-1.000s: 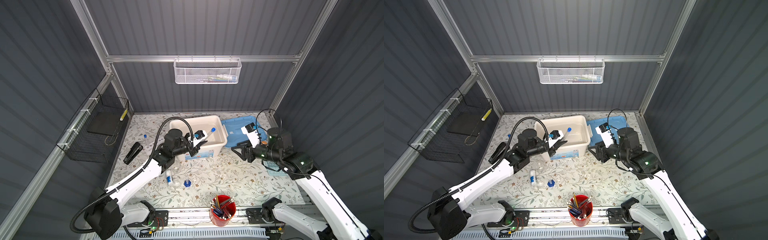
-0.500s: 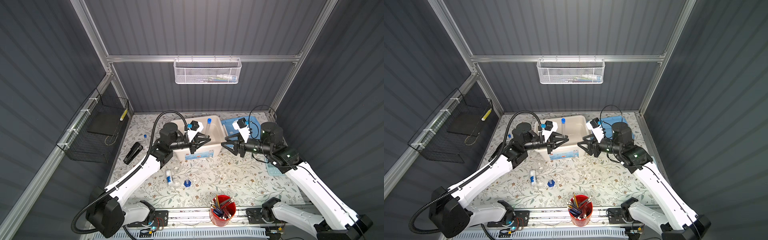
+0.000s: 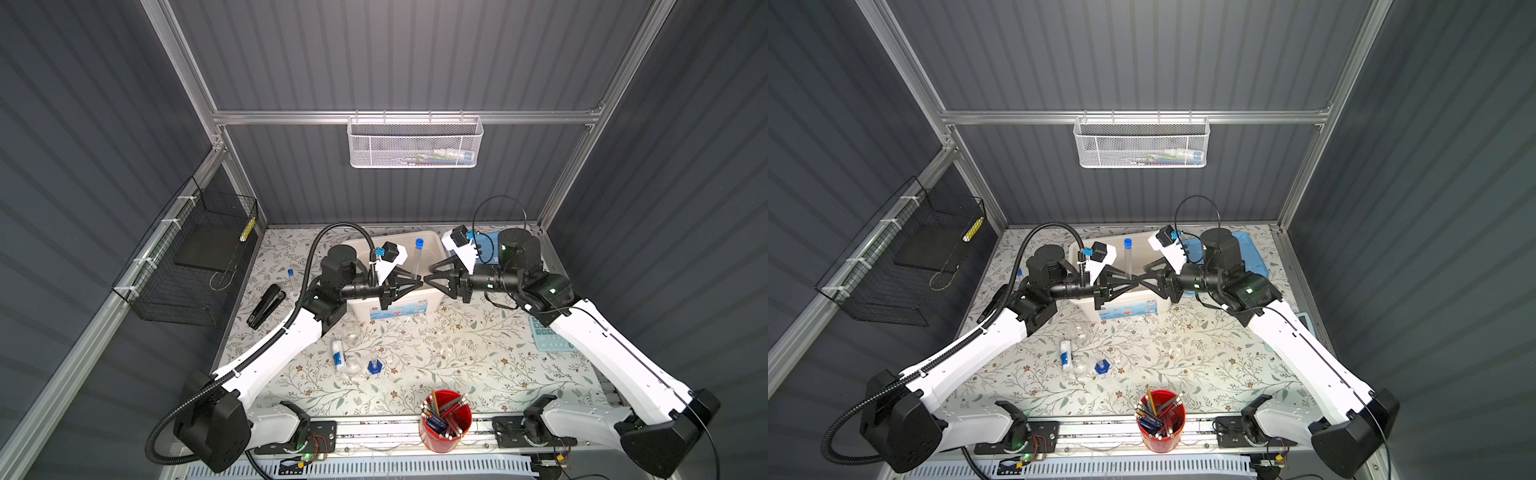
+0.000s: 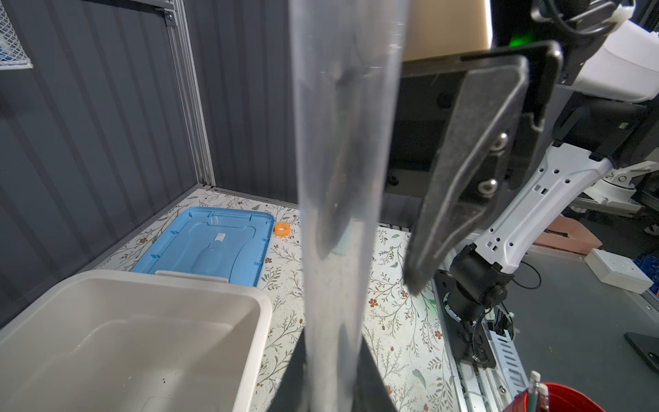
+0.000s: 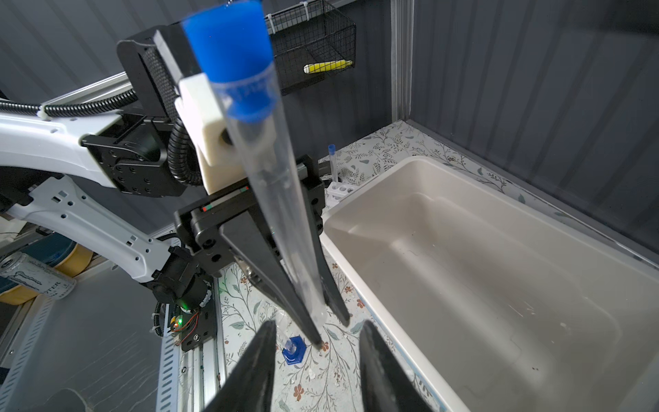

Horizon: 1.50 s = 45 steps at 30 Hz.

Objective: Organize the chemistry lab equipment

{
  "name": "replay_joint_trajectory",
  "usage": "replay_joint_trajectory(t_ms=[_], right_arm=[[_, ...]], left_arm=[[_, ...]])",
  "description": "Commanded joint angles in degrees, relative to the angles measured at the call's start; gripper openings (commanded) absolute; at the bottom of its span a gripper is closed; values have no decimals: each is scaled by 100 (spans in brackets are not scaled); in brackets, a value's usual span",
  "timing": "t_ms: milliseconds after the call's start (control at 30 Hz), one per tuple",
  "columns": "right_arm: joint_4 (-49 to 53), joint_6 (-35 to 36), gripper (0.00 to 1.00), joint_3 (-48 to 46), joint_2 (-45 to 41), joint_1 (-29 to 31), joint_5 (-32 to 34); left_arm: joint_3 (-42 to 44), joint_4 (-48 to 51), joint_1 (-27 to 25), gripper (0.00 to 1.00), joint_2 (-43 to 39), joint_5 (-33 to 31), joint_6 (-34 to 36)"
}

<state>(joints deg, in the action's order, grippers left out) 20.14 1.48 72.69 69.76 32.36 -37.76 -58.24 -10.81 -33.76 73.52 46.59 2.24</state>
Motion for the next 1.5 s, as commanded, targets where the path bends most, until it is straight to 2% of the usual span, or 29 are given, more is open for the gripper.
replay_joint_trajectory(t_ms=[0, 600, 1167, 1333, 1433, 1467], right_arm=[[-176, 159, 38, 235, 105, 84, -53], [-403, 204, 32, 452, 516, 288, -203], [-739, -15, 20, 493, 596, 316, -316], [-806, -42, 17, 461, 566, 319, -304], [-816, -60, 15, 458, 574, 320, -315], [-819, -60, 15, 460, 574, 326, -304]], left_arm=[[-179, -62, 36, 9, -4, 145, -92], [-167, -232, 36, 9, 5, 248, -306], [-137, -329, 36, 14, -13, 306, -391], [-126, -351, 36, 23, -22, 294, -409], [-116, -352, 36, 34, -46, 295, -393], [-111, -339, 36, 43, -58, 302, -362]])
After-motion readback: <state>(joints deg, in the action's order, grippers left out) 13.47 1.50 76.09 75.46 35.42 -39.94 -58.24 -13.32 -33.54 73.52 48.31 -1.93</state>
